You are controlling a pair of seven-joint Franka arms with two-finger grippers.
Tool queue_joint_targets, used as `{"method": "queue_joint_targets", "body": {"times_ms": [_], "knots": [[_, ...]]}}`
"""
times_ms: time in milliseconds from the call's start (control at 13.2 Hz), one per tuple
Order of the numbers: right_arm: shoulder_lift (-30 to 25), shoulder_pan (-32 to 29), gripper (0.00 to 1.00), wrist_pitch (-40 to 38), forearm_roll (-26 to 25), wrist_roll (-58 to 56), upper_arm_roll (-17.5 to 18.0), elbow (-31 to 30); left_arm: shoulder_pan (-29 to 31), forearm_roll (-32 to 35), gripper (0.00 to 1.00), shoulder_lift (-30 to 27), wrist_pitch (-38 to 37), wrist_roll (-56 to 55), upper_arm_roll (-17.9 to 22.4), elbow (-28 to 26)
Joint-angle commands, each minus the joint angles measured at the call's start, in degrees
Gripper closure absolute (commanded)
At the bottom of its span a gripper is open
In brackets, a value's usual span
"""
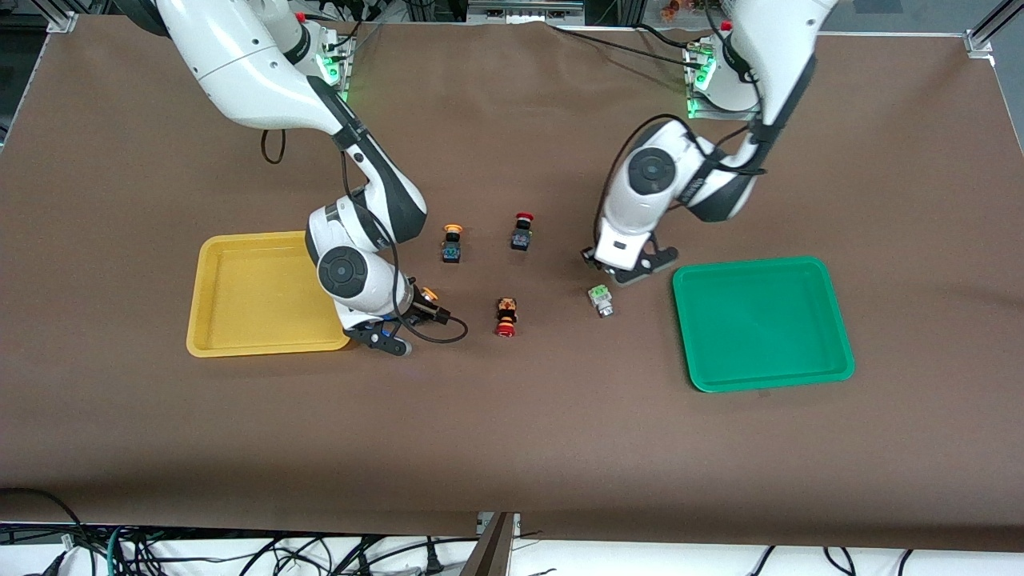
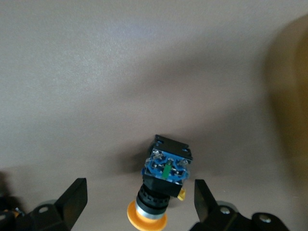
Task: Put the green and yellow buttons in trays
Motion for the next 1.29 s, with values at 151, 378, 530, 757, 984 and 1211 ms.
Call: {"method": "queue_joint_targets", "body": {"times_ms": [151, 378, 530, 757, 984, 1211], "knots": [[0.6, 0.5, 0.06, 1.9, -0.2, 0.6, -0.3, -1.0, 13.7, 0.7, 0.97, -1.7, -1.3, 25.7, -0.5, -0.2], [0.7, -0.1, 0.13, 1.7, -0.5, -1.8, -0.5, -1.3, 19.3, 0.5, 0.94, -0.7, -0.9, 37.0, 0.0, -0.4], [0.7, -0.3, 0.23, 1.8, -0.5, -2.5, -0.9, -1.7, 20.5, 0.5, 0.94, -0.6, -0.9, 41.4, 0.9, -0.4], [0.7, -0.3, 0.40, 1.8, -0.5, -2.8, -1.0, -1.7, 21.4, 0.3, 0.94, -0.6, -0.9, 51.6, 5.7, -0.7], [0.6, -0.8, 0.59, 1.6, -0.5, -4.2, -1.1, -1.7, 21.4, -3.9, 0.91, 0.2, -0.9, 60.0, 9.4, -0.9], [0.2, -2.9, 0.70, 1.2, -0.5, -8.8, -1.1, -1.5, 21.4, -7.6, 0.87, 2.4, -0.8, 65.6, 12.4, -1.0]]}}
